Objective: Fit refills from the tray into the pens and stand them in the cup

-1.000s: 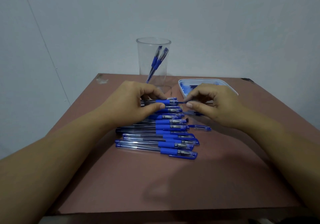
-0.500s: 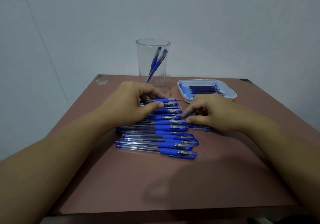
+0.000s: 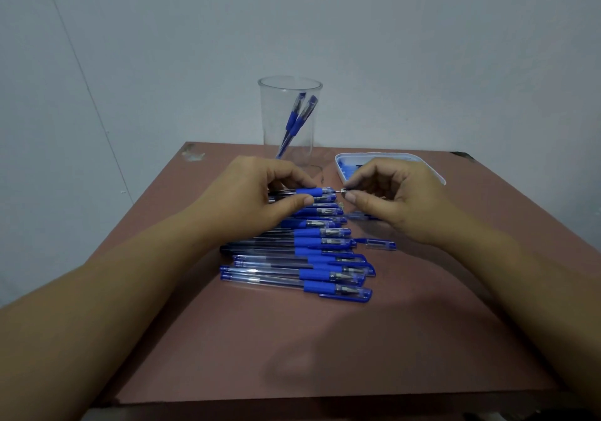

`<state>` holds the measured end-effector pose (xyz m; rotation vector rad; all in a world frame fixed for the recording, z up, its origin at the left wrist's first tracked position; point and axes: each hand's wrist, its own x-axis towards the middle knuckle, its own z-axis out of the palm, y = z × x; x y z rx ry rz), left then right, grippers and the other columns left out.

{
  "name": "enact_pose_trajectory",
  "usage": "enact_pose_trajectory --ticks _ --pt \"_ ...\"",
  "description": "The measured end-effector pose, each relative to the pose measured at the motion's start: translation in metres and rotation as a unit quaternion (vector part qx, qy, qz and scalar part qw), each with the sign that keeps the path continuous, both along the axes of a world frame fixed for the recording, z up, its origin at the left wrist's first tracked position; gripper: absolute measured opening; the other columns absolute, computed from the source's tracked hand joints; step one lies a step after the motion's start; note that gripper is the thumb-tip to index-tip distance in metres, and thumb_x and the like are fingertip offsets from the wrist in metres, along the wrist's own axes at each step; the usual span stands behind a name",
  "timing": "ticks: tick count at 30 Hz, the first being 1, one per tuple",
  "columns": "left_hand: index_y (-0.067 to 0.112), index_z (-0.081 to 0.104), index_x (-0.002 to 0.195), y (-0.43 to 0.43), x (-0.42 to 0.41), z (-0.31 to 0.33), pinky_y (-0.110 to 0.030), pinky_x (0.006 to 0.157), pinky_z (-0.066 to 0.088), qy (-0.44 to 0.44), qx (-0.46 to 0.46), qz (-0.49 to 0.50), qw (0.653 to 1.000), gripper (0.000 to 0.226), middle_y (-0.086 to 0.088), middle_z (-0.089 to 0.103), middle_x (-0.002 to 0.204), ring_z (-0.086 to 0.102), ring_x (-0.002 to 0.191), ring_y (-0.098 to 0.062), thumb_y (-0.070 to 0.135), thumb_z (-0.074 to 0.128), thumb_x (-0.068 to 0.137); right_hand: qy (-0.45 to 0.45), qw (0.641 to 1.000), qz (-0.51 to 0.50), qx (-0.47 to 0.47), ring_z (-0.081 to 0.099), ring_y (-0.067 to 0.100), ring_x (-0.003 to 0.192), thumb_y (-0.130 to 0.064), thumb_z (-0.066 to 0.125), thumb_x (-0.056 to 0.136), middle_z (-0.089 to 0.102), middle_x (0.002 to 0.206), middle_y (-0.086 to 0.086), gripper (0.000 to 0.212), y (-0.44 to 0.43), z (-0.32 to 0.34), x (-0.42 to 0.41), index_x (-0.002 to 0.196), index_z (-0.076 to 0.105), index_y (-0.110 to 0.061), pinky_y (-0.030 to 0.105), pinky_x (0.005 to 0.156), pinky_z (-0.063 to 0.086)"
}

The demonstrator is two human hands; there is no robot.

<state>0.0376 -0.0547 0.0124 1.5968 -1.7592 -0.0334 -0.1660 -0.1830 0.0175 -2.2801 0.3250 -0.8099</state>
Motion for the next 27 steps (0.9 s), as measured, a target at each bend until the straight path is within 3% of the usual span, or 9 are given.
enact_pose_trajectory --ticks 6,11,16,18,21,24,27 --pt "0.032 0.072 0.102 -0.001 -0.003 -0.002 -0.01 0.068 0.049 -0.003 -0.02 0.006 1.0 0.018 0.024 0.067 0.087 0.064 0.081 0.004 0.034 0.071 0.085 -0.032 0.999 -0.026 -0.016 0.064 0.004 0.072 -0.011 0.076 0.08 0.07 0.078 -0.01 0.024 0.003 -0.005 0.005 0.086 0.067 -0.032 0.017 0.071 0.053" --pt "0.032 0.073 0.101 0.0 -0.006 -0.003 -0.01 0.066 0.048 -0.004 -0.022 0.002 1.0 0.017 0.022 0.069 0.084 0.064 0.078 0.001 0.033 0.071 0.085 -0.016 0.999 -0.015 -0.048 0.066 0.007 0.075 -0.008 0.077 0.08 0.071 0.085 -0.016 0.032 0.003 -0.008 0.007 0.088 0.066 -0.038 0.019 0.074 0.054" --pt "0.031 0.073 0.102 -0.001 -0.007 -0.004 -0.01 0.066 0.048 -0.013 -0.027 0.003 1.0 0.018 0.022 0.069 0.086 0.065 0.078 0.0 0.035 0.071 0.084 0.011 0.994 -0.027 -0.101 0.066 0.006 0.075 -0.039 0.061 0.09 0.071 0.08 -0.011 0.004 0.002 -0.009 0.008 0.089 0.065 -0.039 0.023 0.067 0.053" --pt "0.031 0.073 0.102 -0.001 -0.007 -0.003 -0.01 0.066 0.048 -0.014 -0.029 0.004 0.999 0.018 0.023 0.069 0.085 0.064 0.078 0.001 0.034 0.072 0.084 0.013 0.992 -0.028 -0.118 0.067 0.005 0.077 -0.045 0.055 0.093 0.071 0.082 -0.014 0.014 0.001 -0.009 0.008 0.095 0.066 -0.037 0.023 0.066 0.053" --pt "0.031 0.073 0.102 0.0 -0.008 -0.002 -0.01 0.066 0.048 -0.014 -0.032 0.005 0.999 0.018 0.023 0.069 0.085 0.063 0.078 0.002 0.034 0.071 0.084 -0.011 0.993 -0.013 -0.114 0.065 0.003 0.087 -0.037 0.067 0.087 0.067 0.091 -0.018 0.025 -0.001 -0.007 0.006 0.111 0.06 -0.037 0.016 0.075 0.052" --pt "0.03 0.073 0.103 0.0 -0.007 -0.002 -0.008 0.067 0.046 -0.021 -0.033 0.004 0.999 0.018 0.027 0.065 0.084 0.062 0.079 0.005 0.033 0.071 0.085 -0.006 0.986 -0.013 -0.165 0.064 0.008 0.084 -0.021 0.073 0.086 0.065 0.089 -0.016 0.024 -0.004 -0.008 0.007 0.101 0.061 -0.036 0.022 0.073 0.053" --pt "0.032 0.072 0.103 0.0 -0.007 -0.001 -0.007 0.068 0.045 -0.025 -0.031 0.003 0.999 0.019 0.028 0.065 0.085 0.061 0.08 0.007 0.035 0.07 0.084 0.005 0.986 -0.018 -0.164 0.064 0.006 0.084 -0.036 0.064 0.091 0.066 0.087 -0.017 0.008 -0.006 -0.01 0.007 0.099 0.065 -0.035 0.025 0.071 0.052"
